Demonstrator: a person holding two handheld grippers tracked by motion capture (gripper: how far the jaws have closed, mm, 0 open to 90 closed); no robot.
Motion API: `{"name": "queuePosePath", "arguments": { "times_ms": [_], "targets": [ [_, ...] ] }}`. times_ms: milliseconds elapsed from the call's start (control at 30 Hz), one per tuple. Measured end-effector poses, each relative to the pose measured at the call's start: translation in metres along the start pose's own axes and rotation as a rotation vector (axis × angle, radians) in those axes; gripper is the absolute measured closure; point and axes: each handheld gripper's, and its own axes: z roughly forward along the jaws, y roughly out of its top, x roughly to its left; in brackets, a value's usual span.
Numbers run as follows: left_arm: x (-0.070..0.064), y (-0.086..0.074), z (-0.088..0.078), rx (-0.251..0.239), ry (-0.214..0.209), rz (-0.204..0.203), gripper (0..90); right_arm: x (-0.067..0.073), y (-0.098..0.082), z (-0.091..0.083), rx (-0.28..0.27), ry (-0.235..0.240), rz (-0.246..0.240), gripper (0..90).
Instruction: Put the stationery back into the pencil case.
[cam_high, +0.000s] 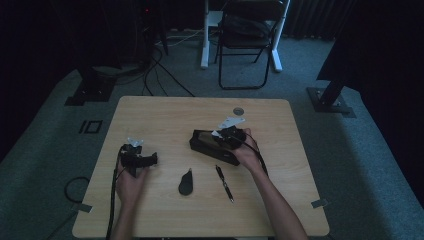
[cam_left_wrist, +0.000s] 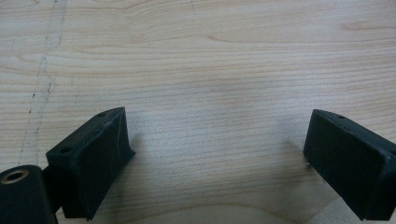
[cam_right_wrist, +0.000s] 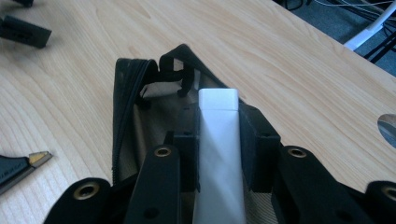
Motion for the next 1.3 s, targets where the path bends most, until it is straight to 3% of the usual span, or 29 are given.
{"name": "queuePosePath", "arguments": {
  "times_ms": [367, 500, 733, 1300],
  "targets": [
    [0.0, 0.0, 0.0, 0.0, -0.001, 0.0, 7.2, 0.006, -0.002, 0.005, 0.042, 0.004, -0.017, 70.1],
    [0.0, 0.0, 0.0, 0.001, -0.001, 0.0, 7.2, 0.005, 0.0, 0.003, 0.03, 0.012, 0.005, 62.0],
    [0.0, 0.0, 0.0, 0.0, 0.0, 0.001, 7.2, 0.005, 0.002, -0.008, -0.01, 0.008, 0.021, 58.7],
    [0.0, 0.0, 0.0, 0.002, -0.001, 0.001, 7.2, 0.024, 0.001, -0.035, -0.067, 0.002, -0.016, 60.3]
  ]
}}
